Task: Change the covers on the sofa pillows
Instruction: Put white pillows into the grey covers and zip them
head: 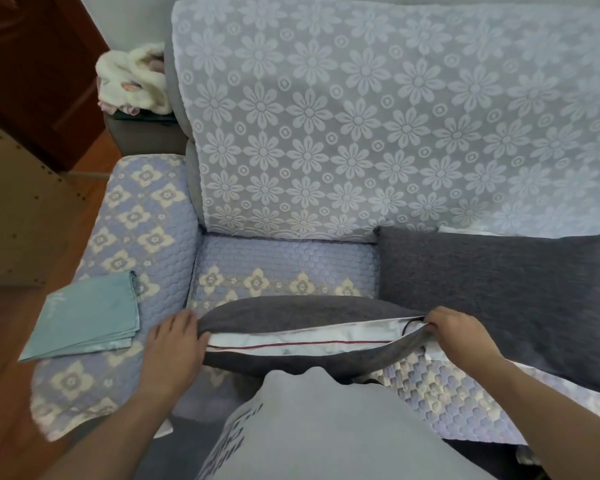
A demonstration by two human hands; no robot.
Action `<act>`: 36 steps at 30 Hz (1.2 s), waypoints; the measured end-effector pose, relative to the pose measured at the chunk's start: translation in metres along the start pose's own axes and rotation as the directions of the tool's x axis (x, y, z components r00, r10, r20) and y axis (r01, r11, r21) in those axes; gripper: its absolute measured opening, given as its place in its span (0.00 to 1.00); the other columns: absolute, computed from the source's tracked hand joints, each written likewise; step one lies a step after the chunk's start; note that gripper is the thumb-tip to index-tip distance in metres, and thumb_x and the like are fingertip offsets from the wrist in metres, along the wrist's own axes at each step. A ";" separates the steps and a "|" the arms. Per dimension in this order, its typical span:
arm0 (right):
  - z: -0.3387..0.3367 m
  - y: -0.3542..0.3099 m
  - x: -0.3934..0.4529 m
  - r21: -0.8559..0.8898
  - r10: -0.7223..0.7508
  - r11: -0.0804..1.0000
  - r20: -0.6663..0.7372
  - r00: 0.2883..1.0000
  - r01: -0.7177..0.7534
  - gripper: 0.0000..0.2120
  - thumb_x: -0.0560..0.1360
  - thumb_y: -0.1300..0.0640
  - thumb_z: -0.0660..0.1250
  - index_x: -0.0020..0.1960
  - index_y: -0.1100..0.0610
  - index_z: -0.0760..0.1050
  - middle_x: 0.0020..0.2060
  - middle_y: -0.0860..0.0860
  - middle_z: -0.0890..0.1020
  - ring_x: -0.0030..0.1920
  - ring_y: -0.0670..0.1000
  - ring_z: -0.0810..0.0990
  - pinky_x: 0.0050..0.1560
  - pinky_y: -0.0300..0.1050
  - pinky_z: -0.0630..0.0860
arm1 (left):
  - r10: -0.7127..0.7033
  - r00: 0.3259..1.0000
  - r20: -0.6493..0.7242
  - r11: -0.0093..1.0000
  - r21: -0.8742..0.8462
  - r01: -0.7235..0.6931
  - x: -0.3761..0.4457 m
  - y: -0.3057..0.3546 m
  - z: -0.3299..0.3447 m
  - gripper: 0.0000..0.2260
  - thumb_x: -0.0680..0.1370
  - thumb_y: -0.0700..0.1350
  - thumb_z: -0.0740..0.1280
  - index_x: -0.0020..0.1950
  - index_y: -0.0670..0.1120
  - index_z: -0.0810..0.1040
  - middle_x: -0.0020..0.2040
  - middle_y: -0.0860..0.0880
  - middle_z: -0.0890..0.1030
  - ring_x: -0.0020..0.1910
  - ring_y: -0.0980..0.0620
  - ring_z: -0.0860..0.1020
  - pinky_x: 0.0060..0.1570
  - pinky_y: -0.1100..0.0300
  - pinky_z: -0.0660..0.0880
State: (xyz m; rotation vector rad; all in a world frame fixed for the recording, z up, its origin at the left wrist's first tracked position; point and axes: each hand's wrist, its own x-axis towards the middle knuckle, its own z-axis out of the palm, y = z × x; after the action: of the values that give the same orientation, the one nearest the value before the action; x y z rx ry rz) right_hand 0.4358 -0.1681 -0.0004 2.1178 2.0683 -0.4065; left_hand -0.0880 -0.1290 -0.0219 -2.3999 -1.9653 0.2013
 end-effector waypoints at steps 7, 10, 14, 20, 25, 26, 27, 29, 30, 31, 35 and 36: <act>-0.038 -0.044 -0.005 0.161 -0.378 0.895 -0.219 0.899 0.416 0.11 0.71 0.67 0.72 0.47 0.55 0.75 0.41 0.49 0.74 0.39 0.53 0.75 0.38 0.45 0.72 | 0.103 0.994 -0.039 0.915 -0.387 -0.110 -0.010 0.120 -0.058 0.25 0.78 0.57 0.62 0.72 0.46 0.74 0.69 0.45 0.74 0.68 0.44 0.71 0.68 0.44 0.71; -0.093 -0.078 -0.017 0.132 -0.581 0.745 -0.353 0.733 0.654 0.10 0.75 0.65 0.69 0.54 0.55 0.75 0.43 0.50 0.75 0.41 0.52 0.74 0.40 0.44 0.71 | 0.236 0.963 -0.132 0.765 -0.585 -0.268 -0.007 0.188 -0.100 0.29 0.77 0.62 0.65 0.75 0.50 0.70 0.71 0.52 0.71 0.72 0.51 0.66 0.75 0.53 0.62; -0.146 -0.107 -0.037 0.225 -0.617 0.595 -0.488 0.618 0.771 0.12 0.77 0.63 0.68 0.59 0.55 0.73 0.44 0.50 0.79 0.44 0.49 0.75 0.45 0.41 0.71 | 0.178 0.935 -0.307 0.619 -0.704 -0.349 0.008 0.221 -0.157 0.10 0.78 0.53 0.69 0.55 0.50 0.79 0.48 0.58 0.77 0.51 0.57 0.75 0.54 0.60 0.71; -0.170 -0.076 -0.055 0.649 -0.486 0.582 -0.205 0.849 0.490 0.17 0.70 0.44 0.76 0.56 0.38 0.76 0.52 0.37 0.79 0.58 0.39 0.74 0.61 0.36 0.69 | 0.214 0.946 -0.244 0.484 -0.815 -0.319 -0.011 0.224 -0.179 0.06 0.80 0.46 0.68 0.43 0.52 0.79 0.37 0.67 0.75 0.38 0.67 0.73 0.40 0.70 0.65; -0.154 -0.053 -0.080 0.552 -0.483 0.614 -0.304 0.821 0.565 0.12 0.77 0.38 0.65 0.48 0.45 0.80 0.42 0.40 0.80 0.48 0.43 0.78 0.50 0.42 0.74 | 0.257 0.955 -0.151 0.346 -0.908 -0.237 -0.023 0.241 -0.193 0.13 0.80 0.46 0.67 0.37 0.55 0.73 0.35 0.61 0.73 0.37 0.63 0.72 0.40 0.67 0.66; -0.152 -0.053 -0.083 0.494 -0.442 0.643 -0.386 0.810 0.586 0.16 0.78 0.36 0.62 0.47 0.46 0.80 0.38 0.42 0.79 0.43 0.44 0.78 0.44 0.44 0.75 | 0.271 0.951 -0.151 0.329 -0.913 -0.239 -0.023 0.244 -0.198 0.12 0.80 0.47 0.66 0.37 0.54 0.73 0.35 0.61 0.73 0.37 0.62 0.71 0.40 0.65 0.66; -0.153 -0.054 -0.086 0.458 -0.407 0.655 -0.457 0.791 0.601 0.18 0.79 0.35 0.59 0.48 0.47 0.81 0.37 0.42 0.80 0.40 0.44 0.78 0.41 0.45 0.75 | 0.281 0.947 -0.154 0.305 -0.921 -0.240 -0.024 0.247 -0.204 0.12 0.80 0.49 0.66 0.37 0.50 0.73 0.35 0.60 0.72 0.37 0.61 0.71 0.40 0.64 0.66; -0.161 -0.059 -0.089 0.418 -0.365 0.645 -0.567 0.739 0.639 0.17 0.80 0.38 0.59 0.49 0.47 0.80 0.36 0.43 0.81 0.38 0.43 0.80 0.39 0.46 0.76 | 0.268 0.947 -0.178 0.264 -0.932 -0.250 -0.025 0.250 -0.215 0.15 0.80 0.52 0.64 0.38 0.44 0.73 0.35 0.58 0.71 0.37 0.59 0.70 0.40 0.61 0.67; -0.163 -0.061 -0.088 0.404 -0.343 0.647 -0.604 0.719 0.647 0.17 0.81 0.39 0.59 0.48 0.48 0.80 0.36 0.43 0.82 0.38 0.43 0.80 0.39 0.46 0.76 | 0.246 0.950 -0.193 0.259 -0.931 -0.256 -0.024 0.251 -0.220 0.16 0.80 0.53 0.64 0.38 0.44 0.74 0.35 0.57 0.70 0.37 0.59 0.71 0.40 0.61 0.67; -0.164 -0.064 -0.087 0.396 -0.320 0.663 -0.617 0.719 0.635 0.18 0.81 0.39 0.58 0.48 0.50 0.81 0.36 0.44 0.82 0.38 0.43 0.80 0.39 0.46 0.76 | 0.209 0.955 -0.210 0.274 -0.925 -0.263 -0.022 0.251 -0.222 0.15 0.80 0.53 0.64 0.38 0.45 0.74 0.35 0.58 0.71 0.37 0.59 0.71 0.40 0.61 0.68; -0.142 -0.077 -0.068 0.620 -0.079 0.700 -0.426 0.901 0.355 0.11 0.80 0.44 0.63 0.44 0.49 0.78 0.36 0.42 0.81 0.39 0.43 0.80 0.42 0.42 0.72 | -0.032 0.983 -0.180 0.391 -0.908 -0.153 -0.011 0.258 -0.195 0.05 0.79 0.48 0.68 0.45 0.51 0.82 0.41 0.57 0.78 0.43 0.57 0.77 0.47 0.61 0.73; -0.133 -0.077 -0.062 0.700 0.004 0.674 -0.320 0.947 0.234 0.09 0.80 0.47 0.64 0.43 0.48 0.76 0.37 0.42 0.82 0.41 0.44 0.80 0.43 0.42 0.70 | -0.101 0.986 -0.131 0.408 -0.910 -0.079 -0.012 0.263 -0.186 0.03 0.78 0.45 0.70 0.50 0.52 0.83 0.46 0.57 0.79 0.47 0.57 0.78 0.51 0.59 0.75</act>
State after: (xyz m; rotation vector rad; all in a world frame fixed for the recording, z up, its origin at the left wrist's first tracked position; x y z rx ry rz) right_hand 0.3695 -0.1849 0.1508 2.5903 2.5135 -1.1929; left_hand 0.1879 -0.1830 0.1349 -2.7043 -2.3415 -1.4614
